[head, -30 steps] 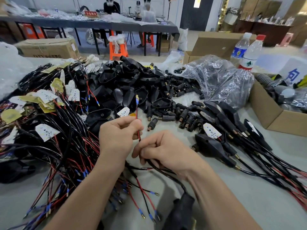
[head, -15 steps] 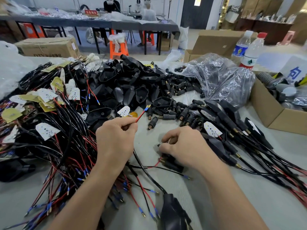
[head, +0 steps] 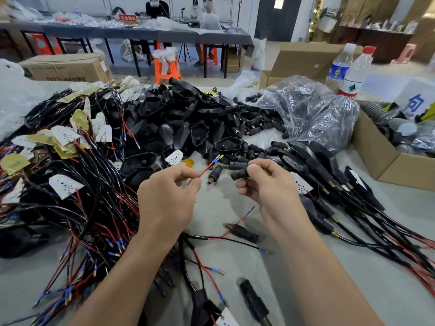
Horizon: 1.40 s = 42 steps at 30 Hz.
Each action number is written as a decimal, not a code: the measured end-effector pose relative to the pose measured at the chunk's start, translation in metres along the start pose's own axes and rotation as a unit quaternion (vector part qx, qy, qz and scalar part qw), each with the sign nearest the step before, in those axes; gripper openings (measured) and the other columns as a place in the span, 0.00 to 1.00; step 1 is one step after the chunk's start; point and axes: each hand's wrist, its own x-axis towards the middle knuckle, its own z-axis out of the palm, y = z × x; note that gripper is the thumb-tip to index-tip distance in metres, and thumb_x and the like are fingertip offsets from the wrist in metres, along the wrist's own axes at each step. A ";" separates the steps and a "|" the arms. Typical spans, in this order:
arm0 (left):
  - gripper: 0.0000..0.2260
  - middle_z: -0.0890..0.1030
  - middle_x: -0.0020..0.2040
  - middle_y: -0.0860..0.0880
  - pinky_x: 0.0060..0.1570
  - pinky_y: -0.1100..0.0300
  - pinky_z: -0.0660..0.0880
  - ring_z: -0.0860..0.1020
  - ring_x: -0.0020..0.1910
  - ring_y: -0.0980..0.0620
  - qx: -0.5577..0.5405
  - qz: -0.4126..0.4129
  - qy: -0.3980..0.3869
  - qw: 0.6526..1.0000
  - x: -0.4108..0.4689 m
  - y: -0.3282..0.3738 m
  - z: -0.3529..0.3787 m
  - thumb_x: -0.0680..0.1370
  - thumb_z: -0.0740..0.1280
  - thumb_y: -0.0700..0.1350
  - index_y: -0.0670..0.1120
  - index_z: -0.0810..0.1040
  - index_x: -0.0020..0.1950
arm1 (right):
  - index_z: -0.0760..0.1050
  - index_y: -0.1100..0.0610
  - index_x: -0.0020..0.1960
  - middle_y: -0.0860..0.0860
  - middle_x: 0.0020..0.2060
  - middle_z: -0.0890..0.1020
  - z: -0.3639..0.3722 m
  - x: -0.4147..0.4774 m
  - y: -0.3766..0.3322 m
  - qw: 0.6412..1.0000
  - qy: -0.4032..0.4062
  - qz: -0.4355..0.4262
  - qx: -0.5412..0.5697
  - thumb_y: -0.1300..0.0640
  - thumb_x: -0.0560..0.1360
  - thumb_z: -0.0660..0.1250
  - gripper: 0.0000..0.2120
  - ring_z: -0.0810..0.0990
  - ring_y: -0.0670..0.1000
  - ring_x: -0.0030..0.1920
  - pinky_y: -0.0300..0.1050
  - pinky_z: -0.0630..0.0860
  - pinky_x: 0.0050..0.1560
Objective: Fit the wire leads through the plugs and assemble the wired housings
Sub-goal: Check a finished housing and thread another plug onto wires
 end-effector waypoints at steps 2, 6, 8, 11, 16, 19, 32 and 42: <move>0.06 0.81 0.38 0.63 0.46 0.68 0.74 0.80 0.42 0.60 0.026 0.027 0.012 0.999 -0.001 0.001 0.000 0.74 0.76 0.44 0.56 0.85 0.42 | 0.74 0.60 0.49 0.57 0.40 0.80 0.001 0.003 -0.001 0.997 0.011 0.019 0.070 0.66 0.82 0.62 0.05 0.82 0.53 0.33 0.42 0.80 0.35; 0.08 0.71 0.46 0.64 0.54 0.82 0.59 0.67 0.53 0.64 0.066 0.069 0.049 0.994 -0.001 0.000 0.000 0.73 0.74 0.38 0.51 0.82 0.47 | 0.74 0.59 0.48 0.56 0.39 0.81 0.001 0.007 0.001 0.990 0.006 0.046 0.134 0.66 0.83 0.62 0.06 0.83 0.53 0.33 0.44 0.82 0.37; 0.08 0.71 0.42 0.62 0.52 0.78 0.60 0.64 0.53 0.63 0.087 0.082 0.044 0.992 -0.001 -0.001 0.001 0.72 0.73 0.36 0.48 0.81 0.46 | 0.74 0.59 0.48 0.55 0.35 0.83 0.003 0.008 0.003 0.988 -0.003 0.057 0.146 0.66 0.83 0.62 0.07 0.83 0.53 0.33 0.44 0.82 0.36; 0.09 0.68 0.38 0.63 0.51 0.66 0.62 0.67 0.49 0.59 0.115 0.102 0.030 0.988 -0.001 -0.001 0.002 0.70 0.73 0.34 0.46 0.80 0.44 | 0.75 0.59 0.47 0.54 0.34 0.84 0.005 0.009 0.005 0.984 -0.005 0.071 0.161 0.66 0.83 0.63 0.07 0.83 0.53 0.32 0.43 0.82 0.34; 0.10 0.79 0.39 0.58 0.48 0.62 0.68 0.74 0.47 0.54 0.106 0.135 -0.010 0.985 -0.002 -0.005 0.004 0.71 0.75 0.34 0.49 0.83 0.42 | 0.76 0.60 0.48 0.57 0.37 0.83 0.005 0.011 0.007 0.985 -0.009 0.071 0.158 0.65 0.83 0.63 0.06 0.83 0.53 0.32 0.43 0.81 0.33; 0.09 0.80 0.37 0.59 0.43 0.66 0.69 0.78 0.42 0.54 0.079 0.114 -0.010 0.990 -0.003 -0.004 0.004 0.73 0.76 0.39 0.53 0.86 0.43 | 0.75 0.60 0.48 0.59 0.41 0.80 0.004 0.013 0.006 0.988 0.004 0.064 0.140 0.66 0.83 0.62 0.06 0.83 0.53 0.33 0.43 0.81 0.34; 0.08 0.81 0.39 0.62 0.45 0.78 0.68 0.78 0.46 0.65 -0.034 0.042 -0.025 0.998 -0.002 0.000 0.005 0.72 0.79 0.44 0.59 0.87 0.42 | 0.76 0.59 0.49 0.56 0.39 0.79 0.003 0.012 0.008 0.996 0.015 0.037 0.074 0.69 0.82 0.61 0.09 0.82 0.53 0.34 0.43 0.81 0.37; 0.12 0.84 0.38 0.62 0.47 0.77 0.69 0.80 0.46 0.65 -0.041 0.052 -0.063 0.996 -0.007 0.005 0.008 0.72 0.79 0.44 0.59 0.87 0.50 | 0.76 0.60 0.50 0.57 0.38 0.84 0.001 0.005 0.005 0.991 -0.123 0.040 0.042 0.70 0.80 0.63 0.08 0.81 0.54 0.35 0.42 0.80 0.38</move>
